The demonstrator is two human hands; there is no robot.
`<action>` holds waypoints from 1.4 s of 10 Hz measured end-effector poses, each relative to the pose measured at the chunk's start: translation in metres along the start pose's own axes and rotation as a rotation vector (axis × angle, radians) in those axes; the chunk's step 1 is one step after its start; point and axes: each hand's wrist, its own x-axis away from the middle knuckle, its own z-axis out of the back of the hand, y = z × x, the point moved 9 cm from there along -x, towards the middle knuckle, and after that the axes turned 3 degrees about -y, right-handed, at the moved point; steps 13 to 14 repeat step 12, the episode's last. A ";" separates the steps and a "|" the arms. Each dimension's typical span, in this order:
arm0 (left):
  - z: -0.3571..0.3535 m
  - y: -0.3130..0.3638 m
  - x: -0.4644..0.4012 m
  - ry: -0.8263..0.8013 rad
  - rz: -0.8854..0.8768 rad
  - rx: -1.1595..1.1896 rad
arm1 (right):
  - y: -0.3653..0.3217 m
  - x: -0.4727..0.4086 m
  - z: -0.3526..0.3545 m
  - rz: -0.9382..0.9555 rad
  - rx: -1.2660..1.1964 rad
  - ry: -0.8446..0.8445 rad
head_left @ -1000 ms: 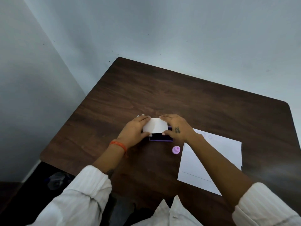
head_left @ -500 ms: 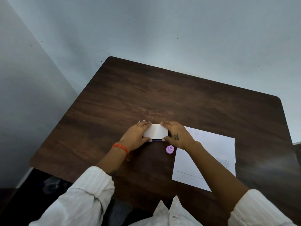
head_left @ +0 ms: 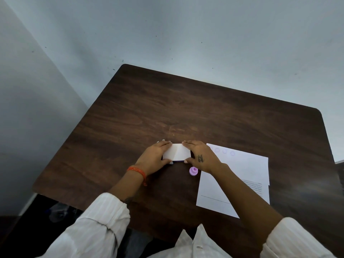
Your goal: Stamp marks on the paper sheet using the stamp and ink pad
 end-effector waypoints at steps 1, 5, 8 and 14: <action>-0.001 -0.001 -0.001 -0.009 0.006 -0.008 | 0.000 0.000 -0.002 -0.007 -0.001 -0.009; -0.003 -0.003 -0.003 -0.011 0.027 0.017 | 0.000 -0.001 -0.006 -0.008 -0.002 -0.018; -0.006 -0.002 0.000 -0.008 0.035 0.054 | 0.001 -0.003 -0.005 -0.027 0.004 -0.047; 0.006 0.017 0.003 0.143 -0.032 -0.022 | -0.002 0.009 0.020 0.053 -0.026 0.178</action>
